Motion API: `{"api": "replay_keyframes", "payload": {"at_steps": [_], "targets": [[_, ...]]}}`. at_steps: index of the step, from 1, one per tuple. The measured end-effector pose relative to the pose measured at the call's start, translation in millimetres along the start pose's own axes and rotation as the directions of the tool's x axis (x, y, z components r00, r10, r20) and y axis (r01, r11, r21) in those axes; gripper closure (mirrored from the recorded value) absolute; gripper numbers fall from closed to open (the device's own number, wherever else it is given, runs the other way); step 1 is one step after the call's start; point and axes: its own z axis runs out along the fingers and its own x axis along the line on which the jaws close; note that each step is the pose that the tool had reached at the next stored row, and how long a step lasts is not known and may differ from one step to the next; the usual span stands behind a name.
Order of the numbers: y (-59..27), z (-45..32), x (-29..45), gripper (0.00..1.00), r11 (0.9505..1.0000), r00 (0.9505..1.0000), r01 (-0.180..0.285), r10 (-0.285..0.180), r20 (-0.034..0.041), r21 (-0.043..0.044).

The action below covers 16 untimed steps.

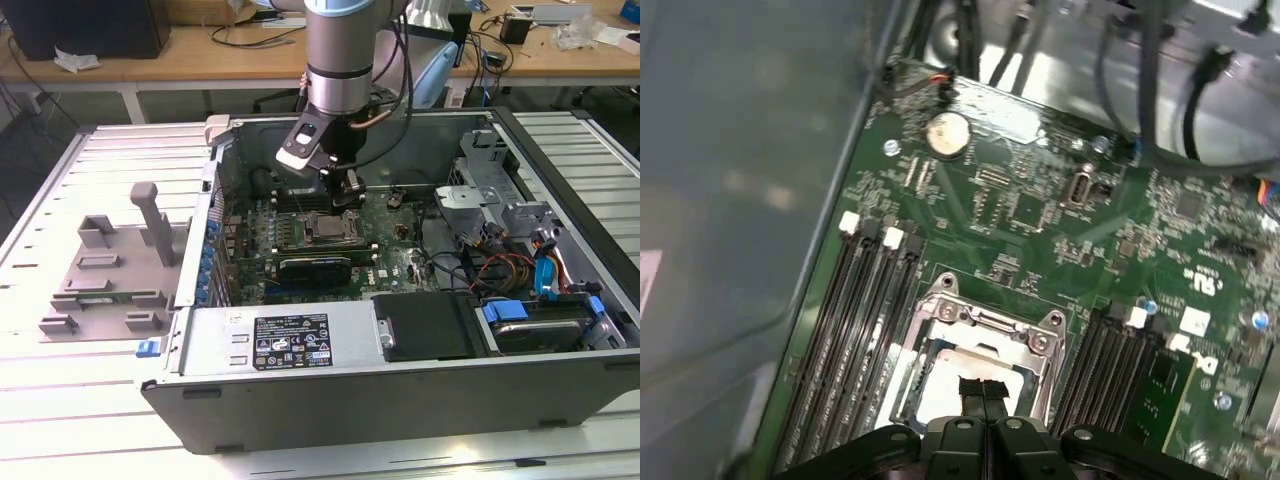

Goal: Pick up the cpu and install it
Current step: 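Close the cpu cover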

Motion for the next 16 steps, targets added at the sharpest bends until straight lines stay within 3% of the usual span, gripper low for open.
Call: {"api": "replay_keyframes", "payload": {"at_steps": [4, 8, 9, 10, 14, 15, 16], "targets": [[0.0, 0.2, 0.0, 0.89, 0.9957, 0.9957, 0.093, -0.093, 0.0009, -0.0013], [0.0, 0.4, 0.0, 0.89, 0.9859, 0.9859, 0.167, -0.167, 0.0015, -0.0025], [0.0, 0.5, 0.0, 0.89, 0.9820, 0.9820, 0.189, -0.189, 0.0018, -0.0028], [0.0, 0.6, 0.0, 0.89, 0.9734, 0.9734, 0.229, -0.229, 0.0021, -0.0034], [0.0, 0.8, 0.0, 0.89, 0.9533, 0.9533, 0.302, -0.302, 0.0028, -0.0046], [0.0, 0.8, 0.0, 0.89, 0.9437, 0.9437, 0.331, -0.331, 0.0031, -0.0050], [0.0, 0.9, 0.0, 0.89, 0.9373, 0.9374, 0.348, -0.348, 0.0032, -0.0053]]}}
